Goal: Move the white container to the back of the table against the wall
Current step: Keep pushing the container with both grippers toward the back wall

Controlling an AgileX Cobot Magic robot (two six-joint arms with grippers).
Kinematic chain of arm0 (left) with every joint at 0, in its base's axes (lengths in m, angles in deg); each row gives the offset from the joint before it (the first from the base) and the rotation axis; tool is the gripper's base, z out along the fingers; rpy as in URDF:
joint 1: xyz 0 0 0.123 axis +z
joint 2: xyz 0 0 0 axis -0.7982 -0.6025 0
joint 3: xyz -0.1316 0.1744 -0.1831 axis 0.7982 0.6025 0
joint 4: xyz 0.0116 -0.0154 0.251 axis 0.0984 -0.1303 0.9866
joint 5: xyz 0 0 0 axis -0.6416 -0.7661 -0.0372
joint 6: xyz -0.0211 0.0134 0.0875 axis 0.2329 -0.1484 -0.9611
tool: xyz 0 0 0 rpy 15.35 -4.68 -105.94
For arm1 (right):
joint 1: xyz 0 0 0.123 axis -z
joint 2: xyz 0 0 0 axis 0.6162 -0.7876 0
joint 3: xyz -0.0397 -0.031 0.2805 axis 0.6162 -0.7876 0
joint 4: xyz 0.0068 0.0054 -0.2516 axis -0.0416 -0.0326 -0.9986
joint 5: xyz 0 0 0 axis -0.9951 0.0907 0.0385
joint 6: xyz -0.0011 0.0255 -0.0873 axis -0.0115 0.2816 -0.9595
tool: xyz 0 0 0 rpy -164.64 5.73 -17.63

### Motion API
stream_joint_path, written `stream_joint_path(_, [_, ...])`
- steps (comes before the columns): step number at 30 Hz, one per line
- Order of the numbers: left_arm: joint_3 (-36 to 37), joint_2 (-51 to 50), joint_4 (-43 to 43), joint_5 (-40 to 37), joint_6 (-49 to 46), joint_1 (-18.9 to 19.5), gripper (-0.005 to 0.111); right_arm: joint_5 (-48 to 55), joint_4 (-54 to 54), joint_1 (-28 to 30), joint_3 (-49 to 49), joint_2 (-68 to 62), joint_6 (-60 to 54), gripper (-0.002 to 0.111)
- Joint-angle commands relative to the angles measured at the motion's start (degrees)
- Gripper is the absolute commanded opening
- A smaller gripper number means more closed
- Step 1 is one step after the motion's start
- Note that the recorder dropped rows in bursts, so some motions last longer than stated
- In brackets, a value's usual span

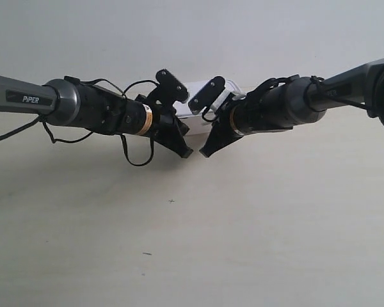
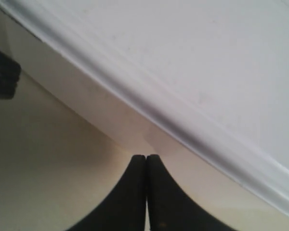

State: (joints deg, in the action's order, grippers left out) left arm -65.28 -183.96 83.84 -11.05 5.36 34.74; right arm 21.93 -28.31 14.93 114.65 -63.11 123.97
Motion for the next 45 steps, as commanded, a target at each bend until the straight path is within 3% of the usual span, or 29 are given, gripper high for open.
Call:
stream_joint_path(1, [-1.6, -0.8, -0.6, -0.4, -0.1, 0.6, 0.0, -2.4, 0.3, 1.6, 0.4, -0.5, -0.3, 0.0])
stream_joint_path(12, [-4.3, -2.5, -0.7, -0.4, -0.7, 2.3, 0.0, -6.4, 0.3, 2.4, 0.4, -0.5, -0.4, 0.0])
stream_joint_path(19, [-4.3, -2.5, -6.4, -0.3, -6.3, 3.6, 0.0, -5.6, 0.3, 2.4, 1.5, -0.6, -0.4, 0.0])
stream_joint_path(26, [-4.6, -2.5, -6.5, -0.1, -11.5, 3.8, 0.0, -6.1, 0.3, 2.4, 2.6, -0.6, -0.4, 0.0])
stream_joint_path(45, [-10.2, -5.9, -7.5, 0.1, -12.5, 4.4, 0.0, -6.4, 0.2, 2.4, 7.0, -2.8, -0.6, 0.0])
